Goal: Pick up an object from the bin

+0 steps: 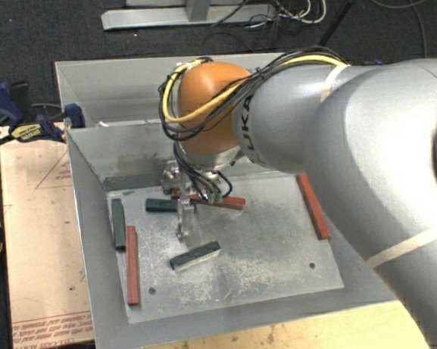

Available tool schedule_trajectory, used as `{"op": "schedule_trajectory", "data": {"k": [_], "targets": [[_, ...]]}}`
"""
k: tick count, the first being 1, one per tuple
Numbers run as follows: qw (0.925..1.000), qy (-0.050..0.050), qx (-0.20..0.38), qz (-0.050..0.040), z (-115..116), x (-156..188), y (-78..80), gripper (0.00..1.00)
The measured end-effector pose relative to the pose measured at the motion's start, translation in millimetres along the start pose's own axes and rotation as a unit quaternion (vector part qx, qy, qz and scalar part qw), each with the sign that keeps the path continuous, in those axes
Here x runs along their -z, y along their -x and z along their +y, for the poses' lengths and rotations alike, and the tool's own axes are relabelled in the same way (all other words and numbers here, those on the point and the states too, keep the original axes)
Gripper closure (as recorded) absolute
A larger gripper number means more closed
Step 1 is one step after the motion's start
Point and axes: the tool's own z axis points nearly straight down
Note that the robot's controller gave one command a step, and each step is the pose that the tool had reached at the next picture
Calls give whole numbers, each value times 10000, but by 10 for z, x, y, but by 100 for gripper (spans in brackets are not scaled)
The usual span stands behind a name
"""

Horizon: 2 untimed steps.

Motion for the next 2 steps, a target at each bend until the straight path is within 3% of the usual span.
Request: {"op": "schedule_trajectory", "data": {"k": [1,2], "targets": [[10000,8,10,-9,22,23,5,100],[9886,2,1502,-51,-72,1506,-82,100]]}}
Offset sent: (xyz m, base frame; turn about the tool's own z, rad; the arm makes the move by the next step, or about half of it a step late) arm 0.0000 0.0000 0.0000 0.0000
